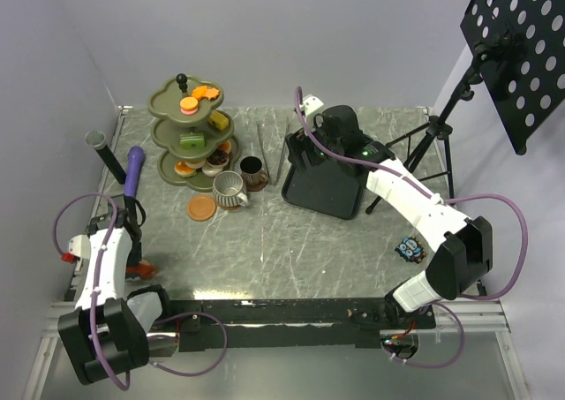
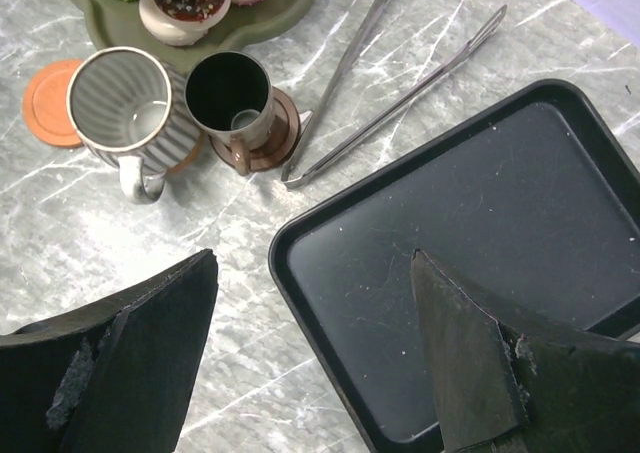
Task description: Serve the afternoon tea
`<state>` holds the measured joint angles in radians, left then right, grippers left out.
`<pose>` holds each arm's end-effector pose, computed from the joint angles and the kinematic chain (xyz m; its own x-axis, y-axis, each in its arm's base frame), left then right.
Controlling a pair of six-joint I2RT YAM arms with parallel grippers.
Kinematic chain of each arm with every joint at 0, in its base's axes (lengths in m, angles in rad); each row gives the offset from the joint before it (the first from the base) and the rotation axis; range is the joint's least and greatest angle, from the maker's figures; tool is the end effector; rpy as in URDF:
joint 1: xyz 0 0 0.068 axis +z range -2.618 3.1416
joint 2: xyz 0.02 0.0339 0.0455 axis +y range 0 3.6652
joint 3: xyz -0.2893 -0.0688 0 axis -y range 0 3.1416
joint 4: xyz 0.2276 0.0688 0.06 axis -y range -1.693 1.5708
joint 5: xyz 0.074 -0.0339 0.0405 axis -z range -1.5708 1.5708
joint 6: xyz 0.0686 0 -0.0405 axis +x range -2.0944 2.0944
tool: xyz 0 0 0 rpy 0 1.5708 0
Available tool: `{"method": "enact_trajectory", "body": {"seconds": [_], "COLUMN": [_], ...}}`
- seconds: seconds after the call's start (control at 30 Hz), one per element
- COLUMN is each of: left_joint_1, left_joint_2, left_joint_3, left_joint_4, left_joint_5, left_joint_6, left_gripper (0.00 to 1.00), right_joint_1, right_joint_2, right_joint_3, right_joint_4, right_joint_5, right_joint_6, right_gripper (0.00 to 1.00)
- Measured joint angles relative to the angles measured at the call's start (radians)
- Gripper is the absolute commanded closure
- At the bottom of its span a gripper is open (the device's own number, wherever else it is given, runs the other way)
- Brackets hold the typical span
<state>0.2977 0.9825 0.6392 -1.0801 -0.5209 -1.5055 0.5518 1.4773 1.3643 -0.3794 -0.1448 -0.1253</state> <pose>0.0986 0.0660 0.2020 0.2619 -0.8250 -0.5008 -0.9648 -0.2368 -0.1144 0.2937 0.1924 0.3684 -0.3211 -0.3429 -0.8828 -0.6724 0.7390 -0.0424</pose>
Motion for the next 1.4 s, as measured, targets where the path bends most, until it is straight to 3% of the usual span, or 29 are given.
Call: {"method": "enact_trajectory", "body": {"seconds": [0.1, 0.27, 0.43, 0.6, 0.8, 1.0, 1.2, 1.4], "left_joint_1": [0.003, 0.005, 0.006, 0.006, 0.006, 0.006, -0.016, -0.072], "left_joint_2": [0.025, 0.074, 0.090, 0.074, 0.024, 0.023, 0.019, 0.025], "left_joint_3": [0.000, 0.000, 0.000, 0.000, 0.015, 0.127, 0.175, 0.205], "left_joint_4": [0.004, 0.018, 0.013, 0.021, 0.028, 0.076, 0.205, 0.200], "left_joint_5": [-0.006, -0.011, -0.004, 0.024, 0.064, 0.126, 0.378, 0.614], "left_joint_6": [0.000, 0.018, 0.040, 0.065, 0.117, 0.270, 0.512, 0.735], "left_gripper": [0.23, 0.37, 0.72, 0.95, 0.99, 0.99, 0.99, 0.99], "right_joint_1": [0.000, 0.000, 0.000, 0.000, 0.000, 0.000, 0.010, 0.082], "right_joint_2": [0.000, 0.000, 0.000, 0.000, 0.000, 0.000, 0.001, -0.012], "right_joint_3": [-0.010, -0.015, -0.019, -0.035, -0.037, -0.036, 0.032, 0.056], "right_joint_4": [0.000, -0.002, -0.001, -0.002, -0.001, -0.003, -0.018, -0.004], "right_joint_5": [0.001, 0.006, 0.019, 0.024, 0.024, 0.032, 0.044, -0.014], "right_joint_6": [-0.003, -0.015, -0.028, -0.030, -0.031, -0.037, -0.046, -0.070], "right_gripper": [0.16, 0.16, 0.16, 0.16, 0.16, 0.16, 0.16, 0.17]}}
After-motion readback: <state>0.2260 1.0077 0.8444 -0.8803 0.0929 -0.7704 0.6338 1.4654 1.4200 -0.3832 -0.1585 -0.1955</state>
